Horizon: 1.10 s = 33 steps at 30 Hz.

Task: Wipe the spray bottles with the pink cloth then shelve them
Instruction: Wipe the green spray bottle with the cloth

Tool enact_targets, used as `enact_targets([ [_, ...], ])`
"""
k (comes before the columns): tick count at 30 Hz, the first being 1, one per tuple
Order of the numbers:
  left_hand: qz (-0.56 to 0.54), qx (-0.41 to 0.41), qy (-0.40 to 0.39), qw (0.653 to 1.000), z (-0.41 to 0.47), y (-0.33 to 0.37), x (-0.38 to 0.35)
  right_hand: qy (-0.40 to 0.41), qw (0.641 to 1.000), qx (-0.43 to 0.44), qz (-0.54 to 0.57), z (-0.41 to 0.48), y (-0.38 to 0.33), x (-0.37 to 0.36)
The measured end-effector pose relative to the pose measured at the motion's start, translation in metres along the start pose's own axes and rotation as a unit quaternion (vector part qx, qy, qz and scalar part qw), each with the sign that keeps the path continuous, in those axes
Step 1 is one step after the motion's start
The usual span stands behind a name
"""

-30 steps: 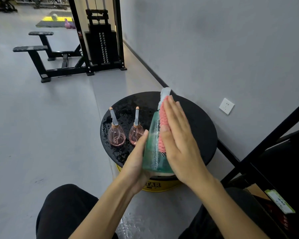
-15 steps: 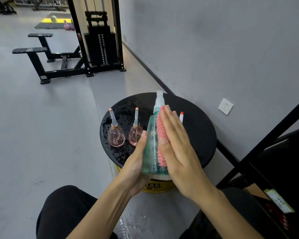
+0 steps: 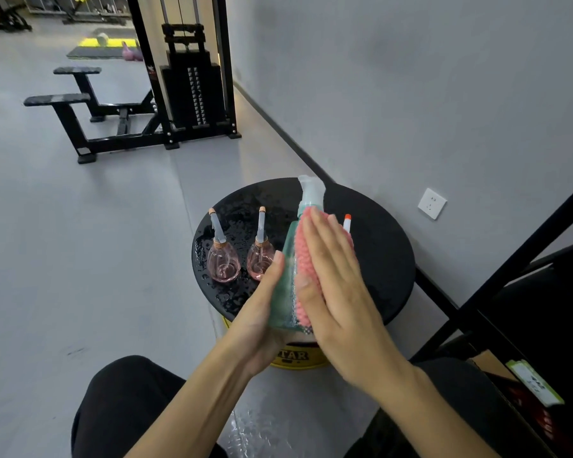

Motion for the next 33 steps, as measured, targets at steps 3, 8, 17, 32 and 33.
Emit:
enact_targets([
  [3,0.005,-0.001,-0.007,1.0,0.001,-0.001,0.0,0.011,1.0,0.003,-0.015,-0.002,-0.003,-0.002],
  [8,-0.009,-0.027,0.017,0.999,0.004,0.004,0.004,-0.004,0.999,0.024,-0.039,-0.031,-0.012,-0.016],
  [17,-0.011,-0.01,-0.013,1.0,0.003,-0.005,-0.002,0.026,1.0,-0.009,0.01,0.003,0.001,0.006],
  [32,0.009,0.0,-0.001,1.0,-0.001,-0.011,-0.005,0.037,0.997,0.017,-0.069,0.007,-0.002,0.001],
  [33,0.002,-0.002,0.008,1.0,-0.002,-0.012,-0.007,0.037,0.996,0.018,-0.077,0.013,0.0,0.004],
])
Point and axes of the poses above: each hand's wrist, its own z-axis towards the middle knuckle, its own x-axis out of the back of the hand, y = z × x, the point moved 4 cm from there along z, towards the middle knuckle, and after that the axes turned 13 degrees about z, right-handed, at the moved point
